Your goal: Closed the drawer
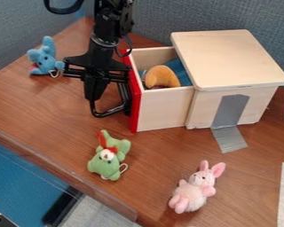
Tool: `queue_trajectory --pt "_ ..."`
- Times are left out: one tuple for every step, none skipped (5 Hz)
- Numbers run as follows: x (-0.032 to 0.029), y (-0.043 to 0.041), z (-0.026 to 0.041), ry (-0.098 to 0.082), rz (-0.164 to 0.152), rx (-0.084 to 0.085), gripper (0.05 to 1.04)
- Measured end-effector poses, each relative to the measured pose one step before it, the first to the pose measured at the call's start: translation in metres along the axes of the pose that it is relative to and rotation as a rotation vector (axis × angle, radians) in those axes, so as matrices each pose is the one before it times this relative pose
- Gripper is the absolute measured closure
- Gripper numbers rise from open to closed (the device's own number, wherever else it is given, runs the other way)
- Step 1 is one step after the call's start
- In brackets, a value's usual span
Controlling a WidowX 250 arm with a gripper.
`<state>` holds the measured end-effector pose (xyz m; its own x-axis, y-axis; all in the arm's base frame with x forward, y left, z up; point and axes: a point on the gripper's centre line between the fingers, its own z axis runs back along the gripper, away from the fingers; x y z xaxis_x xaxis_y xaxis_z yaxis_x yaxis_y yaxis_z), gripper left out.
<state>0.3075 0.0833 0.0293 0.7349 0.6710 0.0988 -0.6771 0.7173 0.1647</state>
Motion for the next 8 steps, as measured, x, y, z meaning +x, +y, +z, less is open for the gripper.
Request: queue_trajectory --pt "-0.00279 0.00247 -0.00084 0.0004 -0.0051 0.0019 0.605" --pt "-0.0007 0.00244 -0.00169 0.0019 0.0067 0.0016 0.292" --pt "0.00158 0.00322 -0.00074 0.0029 0.0222 0.0003 0.084" --pt "-0.00024 0.00154 -0.00516 0.0124 0.0147 0.0061 0.132" --pt "0.00266 -0.00155 -0.0011 -0.0018 0.0092 0.002 0.42" --pt "0.00035 -0.00259 -0.00267 0.0065 -0.0011 0.0091 0.728" --pt "-0.0011 -0.00236 -0.00037 0.0036 0.0028 -0.005 0.912" --pt "0.00337 -0.01548 0.00061 -0.0038 -0.016 -0.03 0.964"
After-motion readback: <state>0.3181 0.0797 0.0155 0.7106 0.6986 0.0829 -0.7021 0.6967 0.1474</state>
